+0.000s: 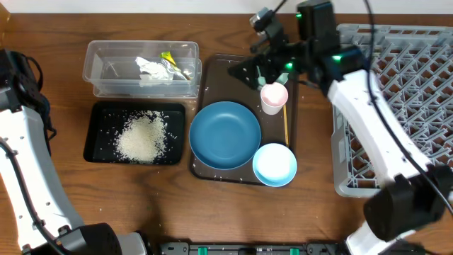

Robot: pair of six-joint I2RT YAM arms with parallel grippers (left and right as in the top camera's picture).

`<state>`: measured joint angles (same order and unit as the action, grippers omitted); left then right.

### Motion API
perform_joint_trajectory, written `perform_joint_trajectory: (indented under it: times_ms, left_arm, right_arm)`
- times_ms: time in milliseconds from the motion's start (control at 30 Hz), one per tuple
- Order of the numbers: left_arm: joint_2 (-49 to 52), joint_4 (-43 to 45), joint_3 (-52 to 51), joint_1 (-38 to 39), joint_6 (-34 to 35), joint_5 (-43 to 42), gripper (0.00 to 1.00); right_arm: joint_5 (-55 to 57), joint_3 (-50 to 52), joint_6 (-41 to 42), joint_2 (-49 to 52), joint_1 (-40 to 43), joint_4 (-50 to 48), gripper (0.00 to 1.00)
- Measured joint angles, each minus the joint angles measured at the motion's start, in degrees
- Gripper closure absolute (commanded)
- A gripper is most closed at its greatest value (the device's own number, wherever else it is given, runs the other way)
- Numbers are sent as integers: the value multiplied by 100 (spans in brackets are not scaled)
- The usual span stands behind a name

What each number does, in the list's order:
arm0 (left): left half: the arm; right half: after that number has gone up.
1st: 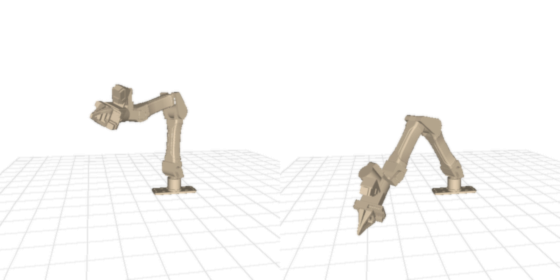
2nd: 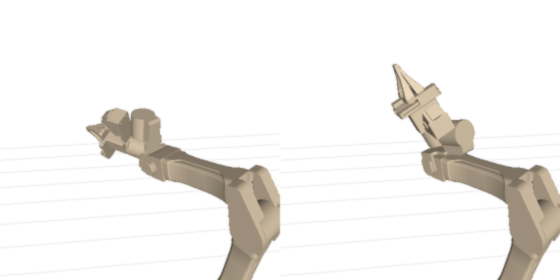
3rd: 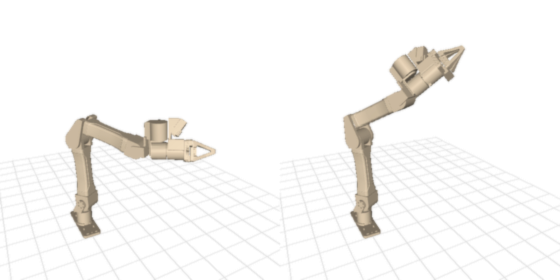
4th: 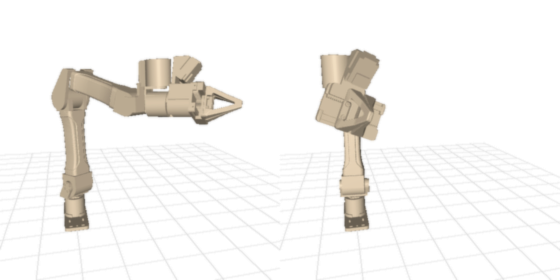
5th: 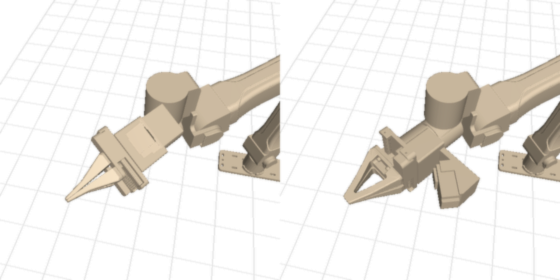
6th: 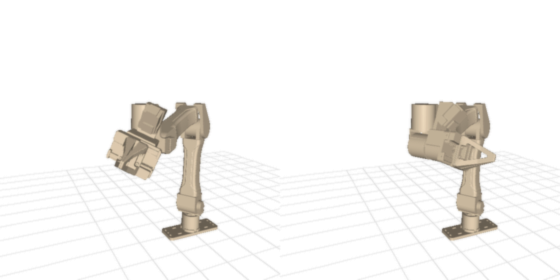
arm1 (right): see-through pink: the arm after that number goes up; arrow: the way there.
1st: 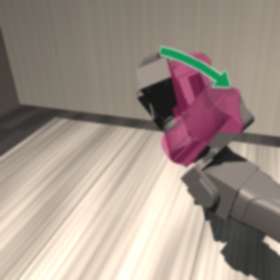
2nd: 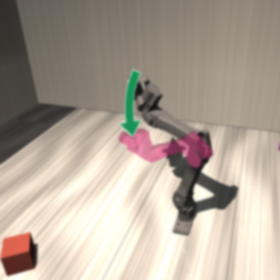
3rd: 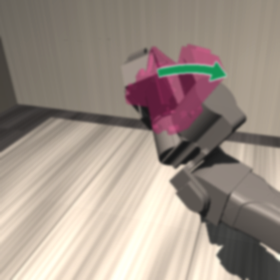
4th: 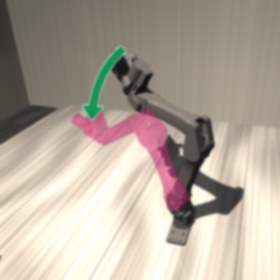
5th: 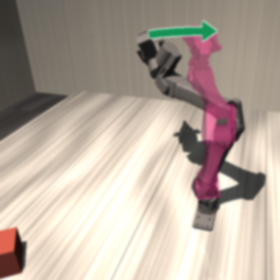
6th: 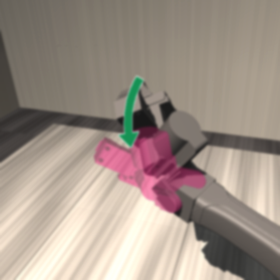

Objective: Sort waste into correct bins and load items into the dishwasher rack
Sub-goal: 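Reach the right gripper over the brown tray to the pink cup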

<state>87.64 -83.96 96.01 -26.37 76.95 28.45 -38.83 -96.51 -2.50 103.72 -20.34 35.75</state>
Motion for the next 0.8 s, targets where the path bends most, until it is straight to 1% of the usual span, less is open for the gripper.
perform_joint_trajectory:
  times_ms: [100, 233, 467, 533, 633, 800]
  left_arm:
    - [0, 0, 0, 0, 0, 0, 8]
    - [0, 2, 0, 0, 0, 0, 9]
    - [0, 2, 0, 0, 0, 0, 8]
    - [0, 4, 0, 0, 0, 0, 9]
    - [0, 7, 0, 0, 0, 0, 9]
    - [0, 4, 0, 0, 0, 0, 9]
  right_arm:
    - [817, -4, 483, 291, -120, 184, 1]
    - [1770, -4, 791, 529, -433, 529, 1]
    - [2730, -251, 1141, 568, -876, 1147, 1]
    - [2957, -409, 1248, 568, -879, 1060, 5]
    - [3342, -507, 1504, 568, -872, 684, 9]
    - [3952, -509, 1853, 603, -872, 636, 7]
